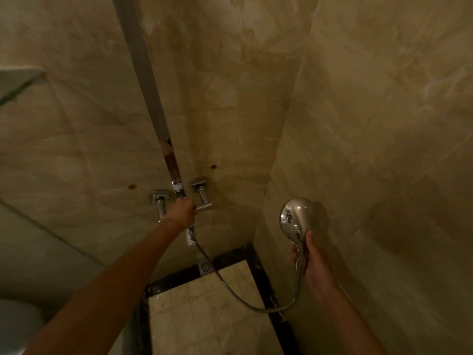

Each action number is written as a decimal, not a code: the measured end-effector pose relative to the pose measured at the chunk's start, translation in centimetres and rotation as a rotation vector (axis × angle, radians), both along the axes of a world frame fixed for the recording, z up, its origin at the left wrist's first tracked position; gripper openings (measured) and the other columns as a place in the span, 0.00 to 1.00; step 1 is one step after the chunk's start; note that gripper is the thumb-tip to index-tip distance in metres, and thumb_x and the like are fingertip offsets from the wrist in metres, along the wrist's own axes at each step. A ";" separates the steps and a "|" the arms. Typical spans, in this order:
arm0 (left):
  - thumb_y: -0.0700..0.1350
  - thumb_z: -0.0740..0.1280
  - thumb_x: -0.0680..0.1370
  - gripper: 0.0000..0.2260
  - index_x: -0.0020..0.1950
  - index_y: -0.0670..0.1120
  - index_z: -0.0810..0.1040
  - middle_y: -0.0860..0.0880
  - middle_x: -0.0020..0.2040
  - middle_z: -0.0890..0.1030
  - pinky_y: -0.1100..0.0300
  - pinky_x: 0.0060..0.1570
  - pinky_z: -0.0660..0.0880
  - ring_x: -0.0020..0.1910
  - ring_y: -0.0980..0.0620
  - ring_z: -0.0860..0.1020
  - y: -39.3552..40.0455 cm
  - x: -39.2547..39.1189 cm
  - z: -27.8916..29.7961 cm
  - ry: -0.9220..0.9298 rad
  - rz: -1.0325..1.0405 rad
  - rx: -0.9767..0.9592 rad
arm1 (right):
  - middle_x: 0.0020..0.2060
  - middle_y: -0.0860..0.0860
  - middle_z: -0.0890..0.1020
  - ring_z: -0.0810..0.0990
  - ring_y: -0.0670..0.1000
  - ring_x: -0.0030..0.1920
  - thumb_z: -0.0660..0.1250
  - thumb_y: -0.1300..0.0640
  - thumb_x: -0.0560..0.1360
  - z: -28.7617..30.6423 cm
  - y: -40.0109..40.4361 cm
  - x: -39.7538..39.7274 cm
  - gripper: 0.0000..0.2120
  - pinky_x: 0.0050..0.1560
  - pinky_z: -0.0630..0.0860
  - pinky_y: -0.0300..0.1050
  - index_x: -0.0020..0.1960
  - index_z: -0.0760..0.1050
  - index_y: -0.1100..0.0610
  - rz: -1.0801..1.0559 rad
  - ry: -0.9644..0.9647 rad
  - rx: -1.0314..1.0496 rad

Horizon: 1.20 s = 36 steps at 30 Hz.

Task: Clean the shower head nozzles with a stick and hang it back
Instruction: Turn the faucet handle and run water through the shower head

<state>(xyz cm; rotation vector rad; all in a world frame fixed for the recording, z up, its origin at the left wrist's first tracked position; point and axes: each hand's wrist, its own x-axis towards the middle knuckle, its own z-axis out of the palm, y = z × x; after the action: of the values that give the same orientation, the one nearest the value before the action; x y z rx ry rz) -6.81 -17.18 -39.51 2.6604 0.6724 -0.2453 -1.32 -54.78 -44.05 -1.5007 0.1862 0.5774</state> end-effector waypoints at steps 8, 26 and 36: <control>0.41 0.65 0.80 0.09 0.53 0.39 0.82 0.39 0.54 0.82 0.56 0.50 0.75 0.53 0.44 0.80 0.4 0.2 0.1 -0.006 0.016 -0.052 | 0.38 0.55 0.83 0.82 0.52 0.39 0.67 0.24 0.67 -0.3 -0.2 0.3 0.35 0.47 0.76 0.50 0.46 0.85 0.57 0.000 0.017 0.018; 0.41 0.65 0.81 0.10 0.57 0.39 0.82 0.39 0.55 0.82 0.54 0.54 0.77 0.54 0.44 0.81 0.8 0.2 -0.3 -0.029 -0.009 -0.067 | 0.37 0.54 0.83 0.82 0.50 0.35 0.70 0.26 0.65 -0.8 -0.4 1.0 0.34 0.37 0.78 0.45 0.48 0.85 0.56 -0.017 0.096 0.002; 0.41 0.64 0.81 0.09 0.54 0.39 0.82 0.40 0.53 0.83 0.57 0.49 0.75 0.52 0.45 0.81 0.6 0.3 -0.1 -0.005 0.000 -0.062 | 0.34 0.54 0.83 0.82 0.50 0.34 0.67 0.23 0.65 0.1 -0.7 0.8 0.35 0.38 0.77 0.46 0.43 0.85 0.56 0.008 0.059 -0.078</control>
<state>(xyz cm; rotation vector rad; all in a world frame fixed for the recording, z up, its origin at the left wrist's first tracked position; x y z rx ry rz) -6.53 -16.56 -39.58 2.6014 0.6527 -0.2550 -0.52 -55.50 -43.91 -1.5612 0.2503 0.6273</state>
